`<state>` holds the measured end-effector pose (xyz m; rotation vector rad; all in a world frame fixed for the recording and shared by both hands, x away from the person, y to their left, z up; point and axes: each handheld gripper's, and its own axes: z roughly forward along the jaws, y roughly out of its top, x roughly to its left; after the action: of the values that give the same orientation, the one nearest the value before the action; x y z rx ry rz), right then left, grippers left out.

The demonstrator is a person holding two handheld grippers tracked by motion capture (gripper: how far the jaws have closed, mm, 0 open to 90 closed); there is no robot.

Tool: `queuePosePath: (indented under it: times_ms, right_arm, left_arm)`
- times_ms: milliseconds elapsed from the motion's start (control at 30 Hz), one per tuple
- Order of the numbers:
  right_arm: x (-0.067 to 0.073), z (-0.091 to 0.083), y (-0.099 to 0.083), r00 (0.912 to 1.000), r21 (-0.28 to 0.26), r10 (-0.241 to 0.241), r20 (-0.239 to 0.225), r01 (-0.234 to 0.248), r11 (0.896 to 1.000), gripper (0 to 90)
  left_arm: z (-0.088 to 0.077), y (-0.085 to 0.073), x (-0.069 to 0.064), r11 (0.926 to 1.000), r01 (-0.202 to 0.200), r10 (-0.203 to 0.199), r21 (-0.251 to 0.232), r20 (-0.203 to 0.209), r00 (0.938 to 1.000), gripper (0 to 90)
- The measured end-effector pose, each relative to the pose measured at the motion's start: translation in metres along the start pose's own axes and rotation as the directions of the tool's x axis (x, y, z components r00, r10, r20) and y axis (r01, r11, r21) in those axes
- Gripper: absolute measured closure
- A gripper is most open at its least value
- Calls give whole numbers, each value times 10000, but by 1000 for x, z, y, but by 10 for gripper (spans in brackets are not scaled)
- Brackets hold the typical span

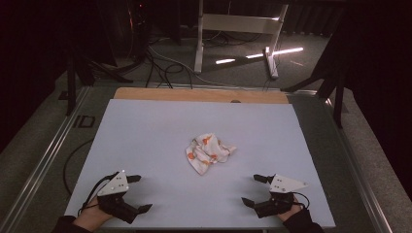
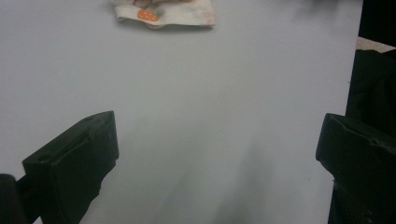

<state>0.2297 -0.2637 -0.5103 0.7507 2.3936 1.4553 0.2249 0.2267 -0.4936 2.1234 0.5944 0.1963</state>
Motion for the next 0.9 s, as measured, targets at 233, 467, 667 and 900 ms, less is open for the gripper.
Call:
queuePosePath:
  times_ms: [233,467,667,900]
  right_arm:
    - [0,1,0,10000,95,-91,-37,92,9999,93]
    - [1,3,2,9998,260,-211,-7,211,9994,93]
    - [3,5,2,9989,586,-441,138,432,9973,94]
    - [2,5,2,9992,730,-372,168,358,9967,95]
  left_arm:
    - [2,0,0,9996,29,-35,265,193,9998,1]
    - [2,-1,-3,9997,4,-10,260,229,9997,1]
    - [2,-1,-4,9995,-131,125,271,235,9996,1]
    - [2,-1,-5,9992,-201,190,342,307,9993,1]
